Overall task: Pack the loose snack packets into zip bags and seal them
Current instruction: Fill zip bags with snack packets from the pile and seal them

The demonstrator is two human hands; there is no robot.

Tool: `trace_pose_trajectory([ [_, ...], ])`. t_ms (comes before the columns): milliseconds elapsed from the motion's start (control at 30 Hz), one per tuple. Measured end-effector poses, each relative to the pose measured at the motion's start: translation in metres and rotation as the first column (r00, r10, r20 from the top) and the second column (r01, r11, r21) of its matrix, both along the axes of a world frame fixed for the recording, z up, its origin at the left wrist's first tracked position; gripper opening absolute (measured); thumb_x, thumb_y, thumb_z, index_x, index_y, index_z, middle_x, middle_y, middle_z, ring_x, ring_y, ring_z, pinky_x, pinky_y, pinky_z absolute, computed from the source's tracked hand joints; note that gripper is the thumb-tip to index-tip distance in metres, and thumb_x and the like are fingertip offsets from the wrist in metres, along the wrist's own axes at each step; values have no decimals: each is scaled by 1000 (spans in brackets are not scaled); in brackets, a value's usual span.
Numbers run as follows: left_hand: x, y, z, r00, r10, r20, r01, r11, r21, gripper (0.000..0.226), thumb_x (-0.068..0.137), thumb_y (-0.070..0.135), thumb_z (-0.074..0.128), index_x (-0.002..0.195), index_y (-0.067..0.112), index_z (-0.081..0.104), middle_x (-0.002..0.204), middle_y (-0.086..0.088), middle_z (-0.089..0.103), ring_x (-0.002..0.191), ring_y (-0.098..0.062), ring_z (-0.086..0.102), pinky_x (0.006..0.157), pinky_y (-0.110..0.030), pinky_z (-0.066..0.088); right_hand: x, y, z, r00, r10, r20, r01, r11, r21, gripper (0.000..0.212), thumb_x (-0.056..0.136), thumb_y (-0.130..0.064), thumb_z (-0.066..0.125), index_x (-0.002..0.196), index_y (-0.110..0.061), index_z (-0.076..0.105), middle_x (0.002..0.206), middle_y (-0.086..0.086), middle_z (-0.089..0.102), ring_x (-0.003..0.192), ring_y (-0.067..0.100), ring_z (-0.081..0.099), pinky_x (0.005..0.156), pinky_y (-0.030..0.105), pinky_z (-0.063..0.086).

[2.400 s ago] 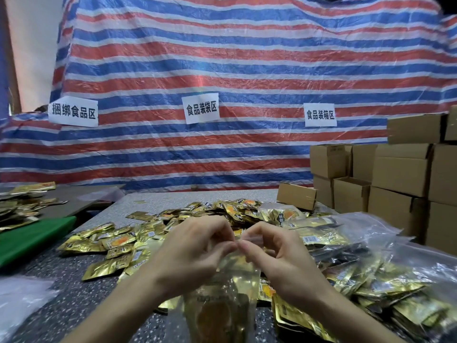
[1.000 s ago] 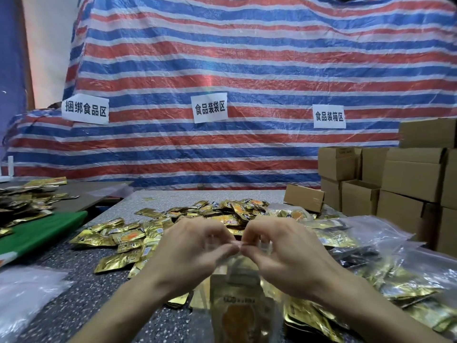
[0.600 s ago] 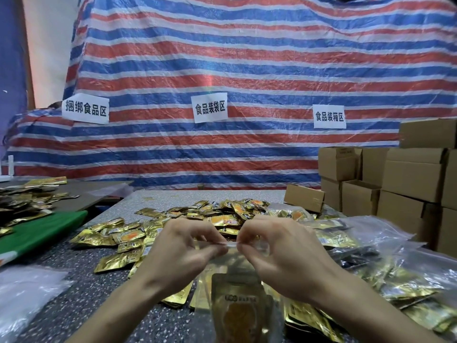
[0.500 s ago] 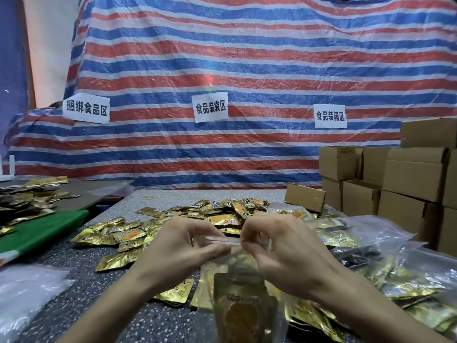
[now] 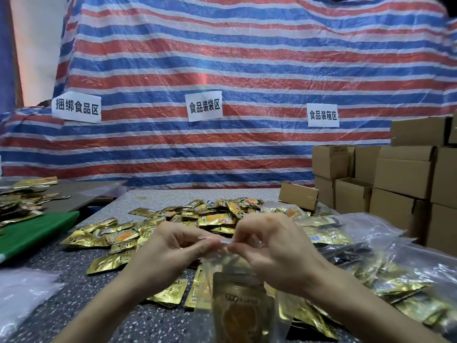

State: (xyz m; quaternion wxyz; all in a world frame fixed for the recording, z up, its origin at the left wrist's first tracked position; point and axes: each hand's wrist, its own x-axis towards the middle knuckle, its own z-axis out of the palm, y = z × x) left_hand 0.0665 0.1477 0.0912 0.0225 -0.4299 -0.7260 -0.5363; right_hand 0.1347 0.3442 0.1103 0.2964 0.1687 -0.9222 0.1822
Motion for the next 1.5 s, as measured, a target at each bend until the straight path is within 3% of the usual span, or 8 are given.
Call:
trace_pose_trajectory([
  [200, -3, 5, -3, 974, 117, -194, -105, 992, 70, 16, 81, 35, 66, 74, 32, 81, 73, 7, 76, 67, -12, 70, 57, -17, 51, 13, 31, -15, 986, -12, 163, 48, 975, -219, 46, 66, -75, 68, 92, -37, 73, 84, -25, 71, 79, -1, 66, 70, 34, 57],
  [367, -5, 16, -12, 956, 205, -208, -158, 962, 222, 16, 83, 26, 67, 75, 25, 81, 70, 4, 75, 57, -13, 67, 48, -29, 52, 30, 65, -62, 888, 243, 391, 110, 713, -693, 62, 53, -36, 98, 110, -29, 75, 108, -1, 75, 95, 11, 73, 81, 24, 58],
  [533, 0, 49, -13, 974, 187, -130, -134, 932, 336, 13, 81, 28, 68, 78, 26, 81, 65, -2, 74, 47, -6, 61, 42, -15, 44, 27, 47, -103, 851, 359, 384, 100, 607, -789, 46, 60, -20, 97, 97, -40, 79, 115, -9, 74, 112, 3, 65, 107, 31, 47],
  [667, 1, 60, -8, 971, 238, -31, -204, 886, 416, 20, 80, 28, 68, 93, 20, 80, 61, -3, 72, 39, -7, 57, 38, -12, 41, 23, 46, -104, 831, 365, 419, 84, 662, -745, 31, 77, -20, 83, 102, -38, 77, 105, -4, 77, 103, 9, 71, 99, 30, 53],
  [767, -4, 60, -4, 979, 196, 49, -200, 905, 375, 57, 80, 23, 68, 136, 32, 57, 110, 9, 73, 81, -7, 74, 60, -13, 55, 11, 67, -91, 874, 260, 411, 165, 636, -754, 19, 83, -18, 82, 96, -7, 76, 91, 13, 77, 83, 24, 75, 72, 45, 62],
  [1100, 3, 69, -22, 990, 137, -23, -134, 987, 84, 26, 82, 30, 71, 104, 44, 72, 103, 25, 71, 99, 3, 67, 74, -9, 53, -83, 169, -11, 951, 37, 306, 308, -88, -947, 12, 98, -8, 61, 101, 4, 60, 105, 23, 69, 77, 29, 72, 53, 31, 62],
  [1267, 0, 65, -31, 992, 124, 5, -124, 992, 6, 28, 74, 44, 66, 101, 43, 74, 99, 23, 73, 96, 2, 68, 72, -7, 52, -85, 164, -36, 917, -3, 399, 399, -21, -917, 47, 96, -14, 66, 137, 0, 46, 130, 29, 55, 91, 32, 73, 81, 40, 62],
  [1500, -7, 59, -45, 983, 181, 20, -179, 981, -70, 20, 89, 27, 68, 102, 42, 72, 102, 27, 71, 97, 3, 67, 79, -20, 51, -75, 89, -79, 938, -30, 346, 312, 508, -803, 29, 98, -34, 63, 82, -12, 73, 70, -1, 71, 55, 10, 60, 49, 24, 48],
])
